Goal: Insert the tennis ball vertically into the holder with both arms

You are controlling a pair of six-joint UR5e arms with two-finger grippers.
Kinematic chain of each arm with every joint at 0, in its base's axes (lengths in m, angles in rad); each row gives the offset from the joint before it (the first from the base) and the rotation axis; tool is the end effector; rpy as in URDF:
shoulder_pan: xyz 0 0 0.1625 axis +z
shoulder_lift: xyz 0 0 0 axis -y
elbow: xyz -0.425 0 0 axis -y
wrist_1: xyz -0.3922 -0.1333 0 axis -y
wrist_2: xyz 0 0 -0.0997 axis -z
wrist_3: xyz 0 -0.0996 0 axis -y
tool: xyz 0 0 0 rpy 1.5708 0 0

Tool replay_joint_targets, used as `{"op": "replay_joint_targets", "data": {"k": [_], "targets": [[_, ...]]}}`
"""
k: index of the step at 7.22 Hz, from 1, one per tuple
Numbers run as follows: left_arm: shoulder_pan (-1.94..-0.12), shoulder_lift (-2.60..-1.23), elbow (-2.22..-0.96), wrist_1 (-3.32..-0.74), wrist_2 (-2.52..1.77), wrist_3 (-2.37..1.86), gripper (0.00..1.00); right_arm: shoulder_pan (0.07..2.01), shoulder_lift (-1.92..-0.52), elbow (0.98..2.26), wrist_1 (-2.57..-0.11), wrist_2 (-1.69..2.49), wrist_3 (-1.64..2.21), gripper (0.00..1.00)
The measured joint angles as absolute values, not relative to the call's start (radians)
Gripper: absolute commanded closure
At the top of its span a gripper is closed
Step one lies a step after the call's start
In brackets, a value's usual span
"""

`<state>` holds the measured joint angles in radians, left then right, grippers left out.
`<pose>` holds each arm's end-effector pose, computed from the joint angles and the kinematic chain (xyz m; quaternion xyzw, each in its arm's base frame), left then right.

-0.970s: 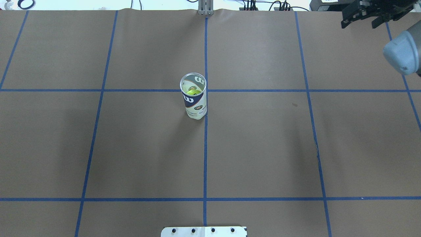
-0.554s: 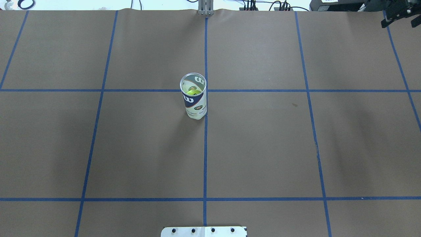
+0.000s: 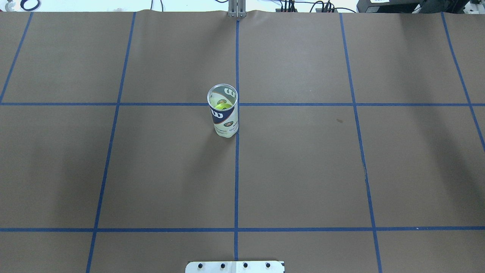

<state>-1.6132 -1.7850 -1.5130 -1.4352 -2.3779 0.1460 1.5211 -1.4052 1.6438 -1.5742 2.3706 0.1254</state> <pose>-0.0858 -0.5757 0.5835 0.0465 0.3900 0.0517 0.9182 0.0338 -0.5667 0.5333 0.0739 -0.3946 -0.0110 0.9158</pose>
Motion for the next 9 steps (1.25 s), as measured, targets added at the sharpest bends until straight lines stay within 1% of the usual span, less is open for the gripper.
{"op": "replay_joint_targets", "data": {"k": [3, 5, 9], "targets": [[-1.609, -1.762, -1.493, -1.537, -2.374, -0.01, 0.0, 1.559, -1.482, 1.644, -1.572, 2.378, 0.09, 0.01], [-1.607, -1.752, -1.513, -1.595, -2.358, -0.025, 0.0, 1.56, -1.49, 1.641, -1.572, 2.366, 0.087, 0.01], [-1.585, -1.696, -1.533, -1.585, -2.271, -0.032, 0.0, 1.56, -1.495, 1.59, -1.582, 2.362, 0.098, 0.01]]}}
